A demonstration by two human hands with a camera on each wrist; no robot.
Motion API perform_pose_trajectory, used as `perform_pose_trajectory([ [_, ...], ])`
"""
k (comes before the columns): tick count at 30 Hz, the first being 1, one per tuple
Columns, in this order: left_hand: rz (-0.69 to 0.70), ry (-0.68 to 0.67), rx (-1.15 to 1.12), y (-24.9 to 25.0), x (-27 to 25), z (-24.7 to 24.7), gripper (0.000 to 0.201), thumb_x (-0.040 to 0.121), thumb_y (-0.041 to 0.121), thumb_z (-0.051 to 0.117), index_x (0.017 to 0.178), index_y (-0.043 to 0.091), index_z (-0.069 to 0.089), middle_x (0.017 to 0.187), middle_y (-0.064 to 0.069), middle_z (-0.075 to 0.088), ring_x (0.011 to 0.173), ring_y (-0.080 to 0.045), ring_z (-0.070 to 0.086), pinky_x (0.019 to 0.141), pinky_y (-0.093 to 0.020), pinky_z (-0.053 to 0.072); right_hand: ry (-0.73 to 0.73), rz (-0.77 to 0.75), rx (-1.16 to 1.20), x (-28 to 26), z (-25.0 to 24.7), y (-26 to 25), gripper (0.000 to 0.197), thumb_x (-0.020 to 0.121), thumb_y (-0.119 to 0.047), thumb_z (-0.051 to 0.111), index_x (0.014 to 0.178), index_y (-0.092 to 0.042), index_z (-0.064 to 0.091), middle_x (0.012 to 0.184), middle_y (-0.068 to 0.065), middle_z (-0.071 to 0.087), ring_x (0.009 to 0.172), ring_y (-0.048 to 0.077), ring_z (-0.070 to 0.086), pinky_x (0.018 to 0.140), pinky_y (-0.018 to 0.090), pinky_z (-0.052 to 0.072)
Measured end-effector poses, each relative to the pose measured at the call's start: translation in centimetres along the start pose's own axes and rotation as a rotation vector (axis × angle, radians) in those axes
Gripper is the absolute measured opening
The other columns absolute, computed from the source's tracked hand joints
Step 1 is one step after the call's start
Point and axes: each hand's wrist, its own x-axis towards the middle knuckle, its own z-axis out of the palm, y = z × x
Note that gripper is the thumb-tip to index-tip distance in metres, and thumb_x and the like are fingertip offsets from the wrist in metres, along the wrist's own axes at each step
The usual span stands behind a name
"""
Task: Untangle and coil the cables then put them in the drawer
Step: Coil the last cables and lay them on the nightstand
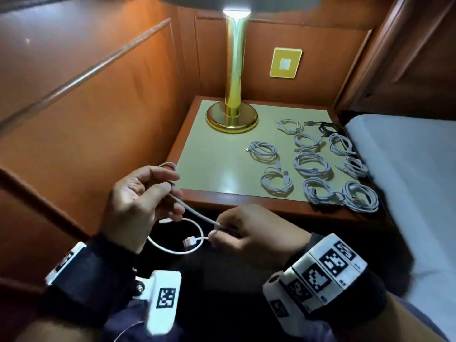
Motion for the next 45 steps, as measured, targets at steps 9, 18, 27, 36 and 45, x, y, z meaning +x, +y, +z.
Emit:
perform_pose_trajectory([
  [9, 0.091, -0.225, 0.41, -1.4, -10.8, -0.4, 0.009, 0.093, 0.024, 0.067, 0.095, 0.022, 0.076, 0.077, -0.003, 0.074, 0.067, -0.019, 0.072, 0.068, -0.036, 0.058, 0.33, -0.096, 0.558, -7.2, 2.2, -3.4, 0.031, 0.102, -0.025, 0.053, 0.074, -0.014, 0.062, 0.048, -0.014, 0.046, 0.045, 0.003, 0.038, 0.047, 0.015, 0.031],
  [18, -0.021, -0.243, 0.048, -2.1, -12.3, 1.5, 0.058, 0.067, 0.067, 0.078, 0.058, 0.018, 0.049, 0.053, -0.001, 0.034, 0.039, -0.011, 0.032, 0.047, -0.029, 0.03, 0.38, 0.08, 1.057, -14.4, 4.1, -0.4, 0.033, 0.091, -0.041, 0.062, 0.068, -0.018, 0.056, 0.05, 0.001, 0.033, 0.039, 0.011, 0.025, 0.038, 0.017, 0.024],
  [27, 0.061, 0.094, 0.306, -4.9, -12.0, 1.8, 0.046, 0.098, 0.041, 0.058, 0.061, 0.014, 0.05, 0.049, 0.002, 0.043, 0.035, -0.011, 0.037, 0.046, -0.025, 0.035, 0.587, 0.215, 1.295, -22.6, 3.9, 3.5, 0.014, 0.09, -0.022, 0.054, 0.082, -0.011, 0.057, 0.053, -0.005, 0.025, 0.042, 0.009, 0.02, 0.04, 0.02, 0.024],
  [36, 0.24, -0.305, 0.927, -5.4, -18.6, 7.6, 0.041, 0.101, 0.044, 0.042, 0.079, 0.012, 0.055, 0.057, 0.003, 0.046, 0.062, -0.016, 0.047, 0.068, -0.033, 0.034, 0.63, 0.215, 1.382, -23.1, 5.4, 0.7, 0.026, 0.104, -0.023, 0.039, 0.089, -0.01, 0.056, 0.059, -0.002, 0.02, 0.044, 0.01, 0.017, 0.044, 0.02, 0.011],
  [45, 0.05, -0.217, 0.892, -6.4, -17.3, 6.1, 0.019, 0.099, 0.026, 0.054, 0.087, 0.023, 0.068, 0.076, 0.009, 0.064, 0.076, -0.012, 0.059, 0.067, -0.019, 0.038, 1.091, 0.311, 1.555, -23.2, 4.1, 3.8, 0.028, 0.095, -0.009, 0.03, 0.082, -0.009, 0.055, 0.052, -0.005, 0.028, 0.041, 0.007, 0.024, 0.041, 0.021, 0.016],
])
